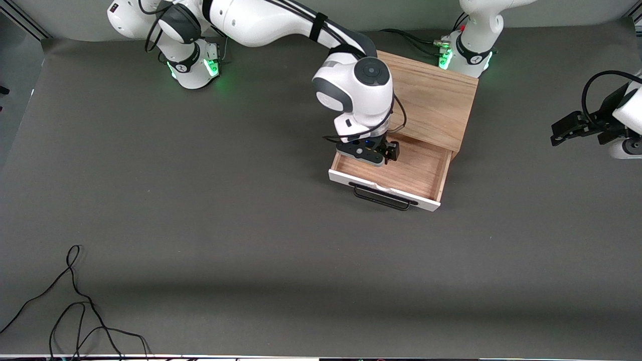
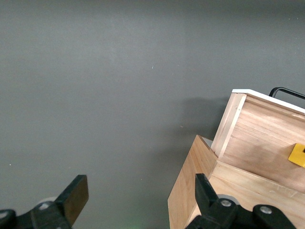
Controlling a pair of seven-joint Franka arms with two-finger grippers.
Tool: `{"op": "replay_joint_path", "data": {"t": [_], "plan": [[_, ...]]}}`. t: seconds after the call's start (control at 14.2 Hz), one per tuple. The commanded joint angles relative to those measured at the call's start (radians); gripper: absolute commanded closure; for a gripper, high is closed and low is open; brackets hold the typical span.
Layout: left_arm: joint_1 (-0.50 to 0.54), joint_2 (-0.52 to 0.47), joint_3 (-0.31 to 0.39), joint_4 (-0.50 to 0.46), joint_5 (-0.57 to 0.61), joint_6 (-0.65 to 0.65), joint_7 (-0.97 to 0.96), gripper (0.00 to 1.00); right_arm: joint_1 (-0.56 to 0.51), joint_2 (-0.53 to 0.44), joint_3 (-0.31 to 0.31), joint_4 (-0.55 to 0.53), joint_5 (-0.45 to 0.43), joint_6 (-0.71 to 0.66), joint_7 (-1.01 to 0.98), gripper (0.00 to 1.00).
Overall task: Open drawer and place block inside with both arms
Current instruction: 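Open the right gripper to release the cube and lift away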
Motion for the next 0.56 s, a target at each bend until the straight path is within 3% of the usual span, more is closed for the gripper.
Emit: {"op": "replay_joint_path", "data": {"t": [0.0,0.14,0.21,0.49], "plan": [[-0.091,-0.016,0.055,0.000,0.008,0.000,0.015,0.00,-0.060,-0.096,0.002,-0.003,-0.020,-0.088,-0.015,0.00],[-0.217,-0.014,0.180,0.005,0.010,0.000,0.015,0.00,-0.126,-0.162,0.010,-0.018,-0.012,-0.154,-0.160,0.00],[-0.246,-0.014,0.208,0.006,0.008,0.000,0.015,0.00,-0.162,-0.203,0.008,-0.040,0.015,-0.176,-0.209,0.00],[-0.262,-0.017,0.230,0.013,0.008,-0.002,0.017,0.00,-0.341,-0.410,-0.003,-0.254,0.138,-0.174,-0.478,0.00]]}}
